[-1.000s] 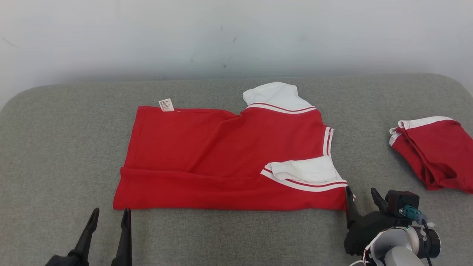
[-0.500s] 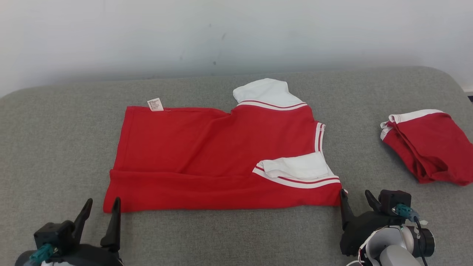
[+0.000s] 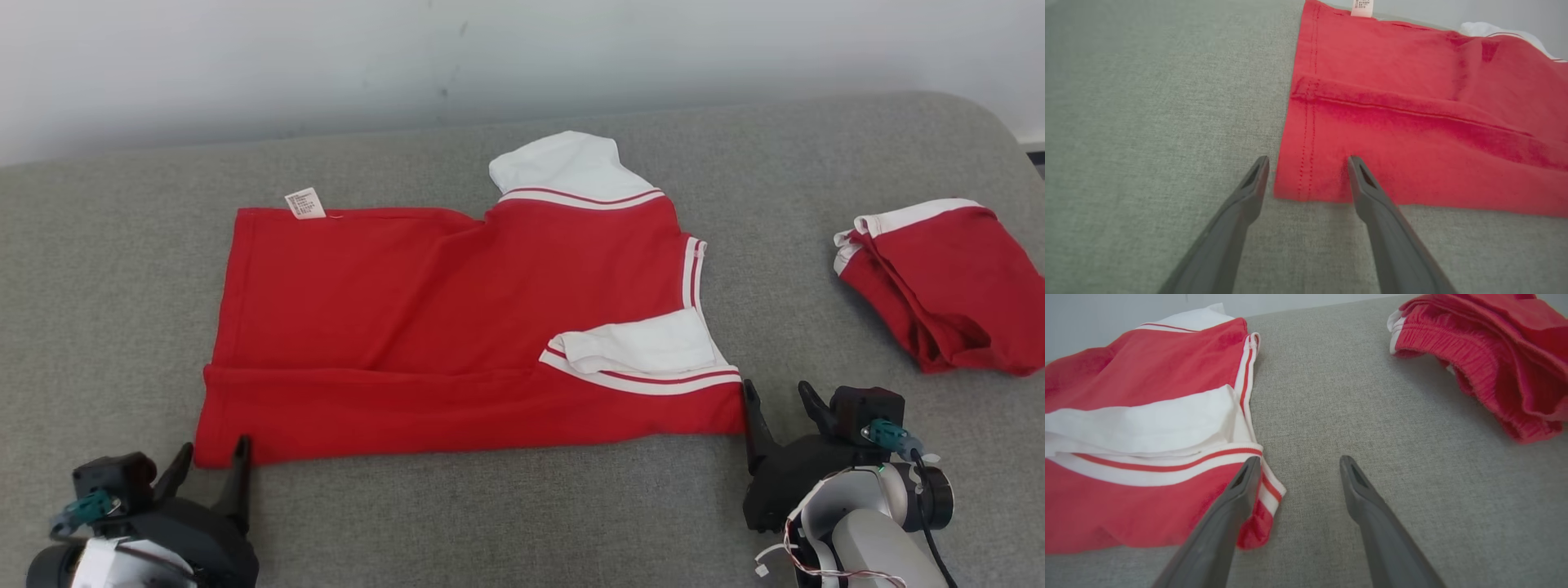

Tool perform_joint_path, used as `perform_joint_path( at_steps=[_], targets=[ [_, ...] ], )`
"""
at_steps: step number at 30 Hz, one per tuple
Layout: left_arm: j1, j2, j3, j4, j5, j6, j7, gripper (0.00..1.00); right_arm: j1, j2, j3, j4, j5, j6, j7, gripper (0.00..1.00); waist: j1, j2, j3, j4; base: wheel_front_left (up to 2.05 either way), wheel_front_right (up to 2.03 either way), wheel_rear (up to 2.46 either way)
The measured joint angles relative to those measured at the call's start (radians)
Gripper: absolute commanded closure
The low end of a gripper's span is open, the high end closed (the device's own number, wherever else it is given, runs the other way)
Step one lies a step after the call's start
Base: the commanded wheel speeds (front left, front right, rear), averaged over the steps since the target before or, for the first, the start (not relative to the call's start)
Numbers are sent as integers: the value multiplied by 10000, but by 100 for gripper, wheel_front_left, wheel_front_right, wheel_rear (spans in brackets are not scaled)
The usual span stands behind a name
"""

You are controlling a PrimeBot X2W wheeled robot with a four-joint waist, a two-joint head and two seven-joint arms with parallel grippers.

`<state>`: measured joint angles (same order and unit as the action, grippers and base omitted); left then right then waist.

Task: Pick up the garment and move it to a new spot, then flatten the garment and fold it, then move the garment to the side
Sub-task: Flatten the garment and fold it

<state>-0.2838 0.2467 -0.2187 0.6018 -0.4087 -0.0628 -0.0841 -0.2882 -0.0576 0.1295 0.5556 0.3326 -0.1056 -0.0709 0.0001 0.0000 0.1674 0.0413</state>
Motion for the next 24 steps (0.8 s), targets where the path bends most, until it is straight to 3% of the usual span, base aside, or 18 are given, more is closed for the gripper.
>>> perform_joint_path(
  at_steps=[9, 11, 15, 24],
  targets=[
    [-578, -159, -148, 945, 0, -171, 71, 4, -90, -2, -42, 234, 2, 0, -190, 0, -1, 1, 166, -29, 0, 0, 0],
    [-671, -165, -146, 1133, 0, -171, 40, 23, -98, -2, -38, 280, 2, -2, -251, 0, -1, 1, 168, -13, 0, 0, 0],
    [-803, -163, -165, 1383, 2, -180, -17, 100, -155, -2, -25, 372, 2, 0, -274, 0, -2, 0, 164, 9, 0, 0, 0],
    [-1032, -332, -282, 1835, 6, -259, -234, 100, -159, -6, 357, 508, -17, 299, -199, 0, -2, 0, 157, 118, 0, 0, 0]
  ],
)
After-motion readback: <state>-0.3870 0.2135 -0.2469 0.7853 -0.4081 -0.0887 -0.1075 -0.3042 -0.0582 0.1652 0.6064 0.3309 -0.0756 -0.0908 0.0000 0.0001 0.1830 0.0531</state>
